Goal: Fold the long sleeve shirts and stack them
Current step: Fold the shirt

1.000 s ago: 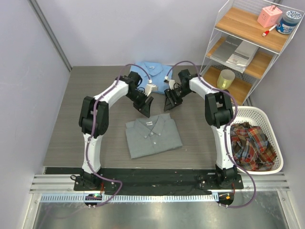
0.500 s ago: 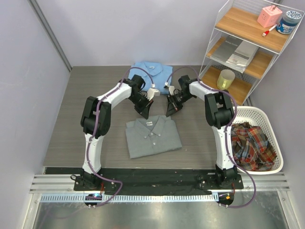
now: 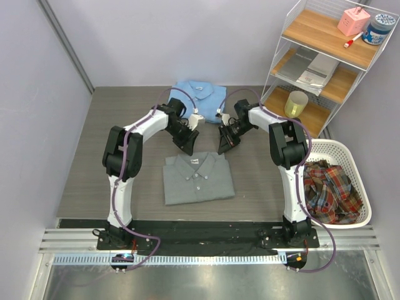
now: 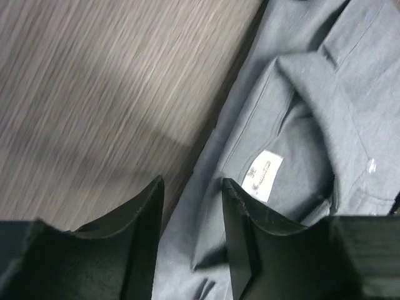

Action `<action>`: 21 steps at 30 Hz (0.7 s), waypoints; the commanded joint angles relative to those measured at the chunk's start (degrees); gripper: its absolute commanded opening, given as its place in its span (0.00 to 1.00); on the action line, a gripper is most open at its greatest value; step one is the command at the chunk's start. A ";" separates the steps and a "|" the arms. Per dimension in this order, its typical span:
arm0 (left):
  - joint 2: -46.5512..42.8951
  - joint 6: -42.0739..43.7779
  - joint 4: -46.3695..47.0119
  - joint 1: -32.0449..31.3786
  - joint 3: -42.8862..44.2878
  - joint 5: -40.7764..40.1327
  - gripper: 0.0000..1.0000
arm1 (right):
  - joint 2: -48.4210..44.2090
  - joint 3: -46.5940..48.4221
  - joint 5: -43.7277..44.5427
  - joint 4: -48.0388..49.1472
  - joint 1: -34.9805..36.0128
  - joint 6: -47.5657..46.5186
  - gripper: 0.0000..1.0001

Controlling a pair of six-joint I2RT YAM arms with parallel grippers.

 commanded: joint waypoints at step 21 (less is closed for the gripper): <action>-13.00 -30.13 10.85 13.77 -27.83 28.73 0.39 | -7.81 -15.98 -10.09 10.35 -0.62 17.15 0.24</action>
